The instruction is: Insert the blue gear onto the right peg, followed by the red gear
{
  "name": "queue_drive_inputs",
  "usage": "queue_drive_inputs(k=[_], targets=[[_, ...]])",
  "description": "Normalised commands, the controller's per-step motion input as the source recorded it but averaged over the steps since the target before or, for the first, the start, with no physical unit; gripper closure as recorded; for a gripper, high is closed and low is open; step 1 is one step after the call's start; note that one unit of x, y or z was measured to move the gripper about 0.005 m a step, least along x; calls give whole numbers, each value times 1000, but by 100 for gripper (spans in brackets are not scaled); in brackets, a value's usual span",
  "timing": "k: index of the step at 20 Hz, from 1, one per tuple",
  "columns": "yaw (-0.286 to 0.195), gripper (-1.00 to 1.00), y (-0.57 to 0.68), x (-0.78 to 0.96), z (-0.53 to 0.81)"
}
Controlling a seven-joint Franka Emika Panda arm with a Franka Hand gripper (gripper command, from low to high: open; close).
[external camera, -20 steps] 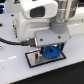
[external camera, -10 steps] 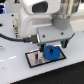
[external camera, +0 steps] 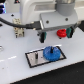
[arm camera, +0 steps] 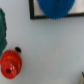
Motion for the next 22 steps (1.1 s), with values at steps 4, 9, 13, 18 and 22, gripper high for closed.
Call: queue_drive_inputs(k=[4, 9, 13, 18, 22], targets=[[0, -100, 508, -496, 6], [0, -100, 511, -450, -17], [0, -100, 411, -376, -118], [0, -100, 308, -296, -253], [0, -100, 160, -182, -334]])
